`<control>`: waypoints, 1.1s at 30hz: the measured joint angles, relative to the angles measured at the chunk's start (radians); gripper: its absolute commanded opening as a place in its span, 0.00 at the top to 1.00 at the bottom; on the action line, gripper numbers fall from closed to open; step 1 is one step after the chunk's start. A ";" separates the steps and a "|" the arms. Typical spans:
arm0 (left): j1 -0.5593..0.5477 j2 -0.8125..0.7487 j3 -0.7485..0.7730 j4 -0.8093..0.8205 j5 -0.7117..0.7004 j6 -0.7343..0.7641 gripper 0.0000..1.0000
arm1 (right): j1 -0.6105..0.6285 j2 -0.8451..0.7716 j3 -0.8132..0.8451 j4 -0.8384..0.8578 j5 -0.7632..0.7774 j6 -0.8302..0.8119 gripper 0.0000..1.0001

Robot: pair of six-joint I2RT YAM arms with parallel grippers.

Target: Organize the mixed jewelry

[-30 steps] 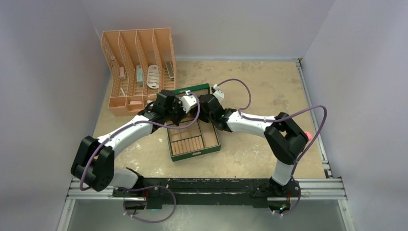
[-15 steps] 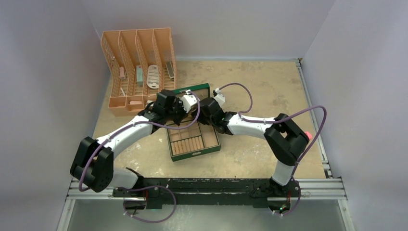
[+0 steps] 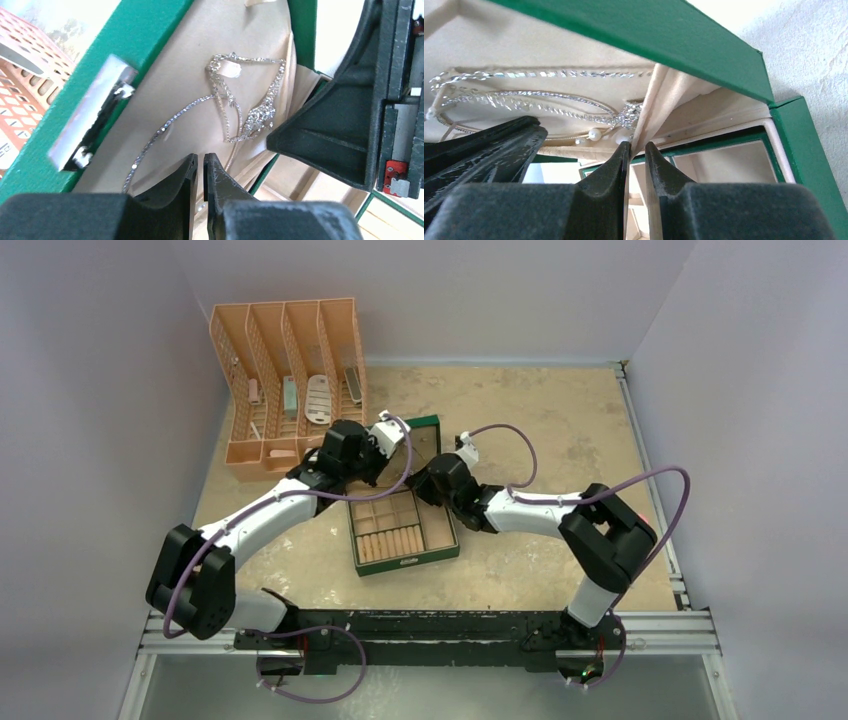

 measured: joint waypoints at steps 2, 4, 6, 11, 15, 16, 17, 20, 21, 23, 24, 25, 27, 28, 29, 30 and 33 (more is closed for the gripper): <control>-0.001 0.000 0.003 0.011 -0.021 -0.013 0.90 | -0.001 0.000 -0.015 0.016 -0.008 0.012 0.83; -0.004 0.000 0.003 0.013 -0.035 -0.026 0.91 | -0.001 0.000 -0.019 0.026 -0.013 0.017 0.83; -0.007 0.001 0.003 0.014 -0.044 -0.032 0.91 | -0.001 0.000 -0.025 0.036 -0.015 0.021 0.83; -0.007 0.001 0.003 0.015 -0.053 -0.047 0.93 | -0.001 -0.006 -0.053 0.078 -0.019 0.034 0.87; -0.010 0.002 0.003 0.017 -0.067 -0.052 0.93 | 0.000 -0.051 -0.106 0.114 -0.019 0.061 0.90; -0.011 0.003 0.003 0.019 -0.072 -0.052 0.93 | 0.000 -0.080 -0.144 0.113 -0.019 0.072 0.89; -0.011 0.005 0.003 0.021 -0.075 -0.052 0.94 | 0.000 -0.086 -0.154 0.109 -0.018 0.076 0.89; -0.011 0.010 0.003 0.027 -0.081 -0.052 0.94 | 0.000 -0.116 -0.230 0.106 -0.019 0.098 0.89; -0.011 0.011 0.003 0.028 -0.082 -0.053 0.94 | 0.000 -0.118 -0.246 0.106 -0.020 0.101 0.89; -0.011 0.011 0.003 0.028 -0.082 -0.053 0.94 | 0.000 -0.119 -0.264 0.106 -0.021 0.104 0.88; -0.011 0.011 0.003 0.028 -0.082 -0.053 0.94 | 0.000 -0.120 -0.268 0.108 -0.023 0.104 0.87; -0.011 0.011 0.003 0.028 -0.082 -0.053 0.94 | 0.000 -0.123 -0.271 0.115 -0.024 0.103 0.87; -0.011 0.011 0.003 0.028 -0.078 -0.053 0.94 | 0.000 -0.134 -0.273 0.126 -0.027 0.101 0.85; -0.011 0.011 0.003 0.028 -0.076 -0.053 0.94 | 0.000 -0.143 -0.273 0.131 -0.028 0.098 0.83; -0.011 0.010 0.004 0.027 -0.073 -0.053 0.94 | 0.000 -0.155 -0.273 0.137 -0.029 0.096 0.82; -0.011 0.009 0.005 0.024 -0.070 -0.053 0.94 | 0.000 -0.166 -0.273 0.139 -0.029 0.092 0.81; -0.011 -0.006 0.005 0.004 -0.052 -0.062 0.94 | -0.003 -0.208 -0.270 0.138 -0.030 0.076 0.77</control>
